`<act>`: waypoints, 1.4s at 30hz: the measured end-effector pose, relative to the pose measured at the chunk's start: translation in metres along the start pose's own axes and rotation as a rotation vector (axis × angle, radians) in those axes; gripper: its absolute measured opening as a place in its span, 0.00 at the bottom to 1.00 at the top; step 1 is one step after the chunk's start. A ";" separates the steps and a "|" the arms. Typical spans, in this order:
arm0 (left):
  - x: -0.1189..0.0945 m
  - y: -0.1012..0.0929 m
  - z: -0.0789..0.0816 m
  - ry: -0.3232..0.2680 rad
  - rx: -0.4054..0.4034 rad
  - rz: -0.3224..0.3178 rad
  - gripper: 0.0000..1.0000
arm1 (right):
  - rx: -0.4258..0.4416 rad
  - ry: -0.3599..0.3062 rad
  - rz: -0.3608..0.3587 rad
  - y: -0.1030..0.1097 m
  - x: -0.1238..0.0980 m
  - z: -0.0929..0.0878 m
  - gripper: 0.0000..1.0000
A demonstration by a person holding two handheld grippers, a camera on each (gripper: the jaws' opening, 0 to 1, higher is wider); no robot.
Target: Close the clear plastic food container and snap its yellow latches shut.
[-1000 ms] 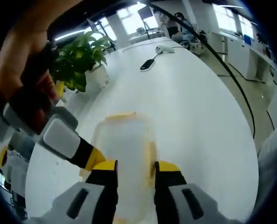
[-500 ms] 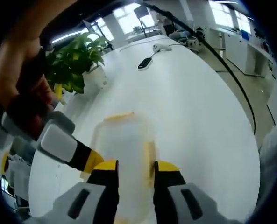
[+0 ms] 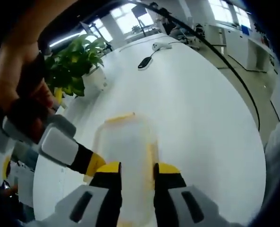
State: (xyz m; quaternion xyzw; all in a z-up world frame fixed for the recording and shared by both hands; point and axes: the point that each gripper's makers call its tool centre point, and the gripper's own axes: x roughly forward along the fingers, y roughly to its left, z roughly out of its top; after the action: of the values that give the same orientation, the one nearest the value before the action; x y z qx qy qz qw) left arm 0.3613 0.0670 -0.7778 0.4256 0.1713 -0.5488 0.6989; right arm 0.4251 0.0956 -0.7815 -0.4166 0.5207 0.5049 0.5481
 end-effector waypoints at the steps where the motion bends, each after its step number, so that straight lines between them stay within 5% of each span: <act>1: 0.001 0.000 0.000 -0.002 0.008 -0.001 0.19 | 0.001 -0.001 0.001 0.000 0.000 0.000 0.31; 17: 0.003 0.000 0.001 0.019 0.099 0.004 0.23 | -0.037 -0.028 0.128 -0.005 0.002 0.001 0.31; 29: 0.002 -0.001 0.001 0.007 0.110 0.011 0.23 | -0.146 0.067 0.301 0.004 0.001 -0.005 0.27; 42: 0.003 0.001 0.000 -0.012 0.102 0.022 0.23 | -0.128 0.002 0.231 0.005 -0.003 0.002 0.28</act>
State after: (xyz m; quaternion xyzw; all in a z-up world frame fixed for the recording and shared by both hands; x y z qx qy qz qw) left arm 0.3633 0.0655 -0.7798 0.4592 0.1344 -0.5515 0.6833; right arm 0.4211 0.0980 -0.7781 -0.3885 0.5326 0.5963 0.4581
